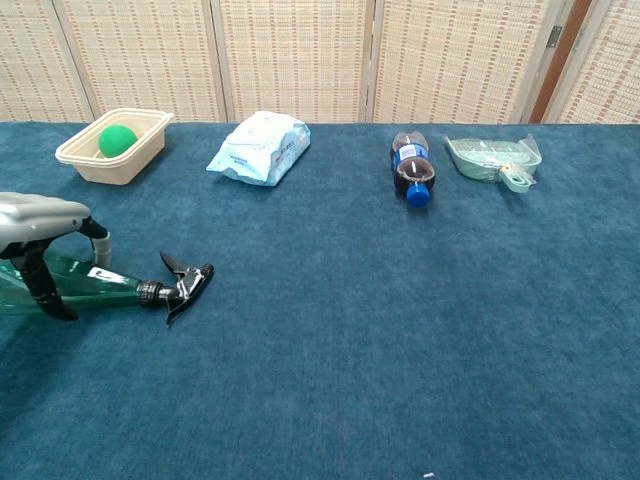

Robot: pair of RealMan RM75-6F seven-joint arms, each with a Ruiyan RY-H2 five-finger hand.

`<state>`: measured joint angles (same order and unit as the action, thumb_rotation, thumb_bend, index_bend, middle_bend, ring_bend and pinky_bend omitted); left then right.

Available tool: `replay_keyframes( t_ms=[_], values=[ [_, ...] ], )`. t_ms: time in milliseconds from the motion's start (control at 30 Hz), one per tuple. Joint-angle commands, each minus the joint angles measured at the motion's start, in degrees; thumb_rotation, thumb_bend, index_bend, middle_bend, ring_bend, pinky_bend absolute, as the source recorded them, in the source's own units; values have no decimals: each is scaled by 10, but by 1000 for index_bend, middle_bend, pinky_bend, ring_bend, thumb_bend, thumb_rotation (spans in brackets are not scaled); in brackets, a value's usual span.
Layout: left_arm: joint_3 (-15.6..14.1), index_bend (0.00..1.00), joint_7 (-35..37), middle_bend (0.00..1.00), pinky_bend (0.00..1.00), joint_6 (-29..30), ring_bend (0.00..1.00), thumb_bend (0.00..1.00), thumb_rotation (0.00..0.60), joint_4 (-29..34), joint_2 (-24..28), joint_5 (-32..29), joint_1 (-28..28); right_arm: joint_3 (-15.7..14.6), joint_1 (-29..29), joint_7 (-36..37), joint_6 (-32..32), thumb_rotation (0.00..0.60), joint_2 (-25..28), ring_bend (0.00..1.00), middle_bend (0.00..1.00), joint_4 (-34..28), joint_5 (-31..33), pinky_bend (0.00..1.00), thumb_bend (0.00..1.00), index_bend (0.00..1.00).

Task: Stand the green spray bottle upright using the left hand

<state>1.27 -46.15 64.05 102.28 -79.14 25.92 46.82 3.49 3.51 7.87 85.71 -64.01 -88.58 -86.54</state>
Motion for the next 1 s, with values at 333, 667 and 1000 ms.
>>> replay_keyframes(
  t_ms=[333,667,1000],
  values=[
    [-6,506,-5,387,0,14,209,0,600,-11,-11,11,-3,-1,-1,2,-3,600,-3,380,405,4,1,806,241,417],
    [-5,562,0,437,0,15,353,0,600,-13,-12,12,-8,-2,0,3,-5,600,-6,380,405,6,1,807,241,417],
    [3,614,26,474,0,15,409,0,600,-8,-5,32,-18,-2,-1,4,-6,600,-8,380,405,7,1,806,241,417]
  ],
)
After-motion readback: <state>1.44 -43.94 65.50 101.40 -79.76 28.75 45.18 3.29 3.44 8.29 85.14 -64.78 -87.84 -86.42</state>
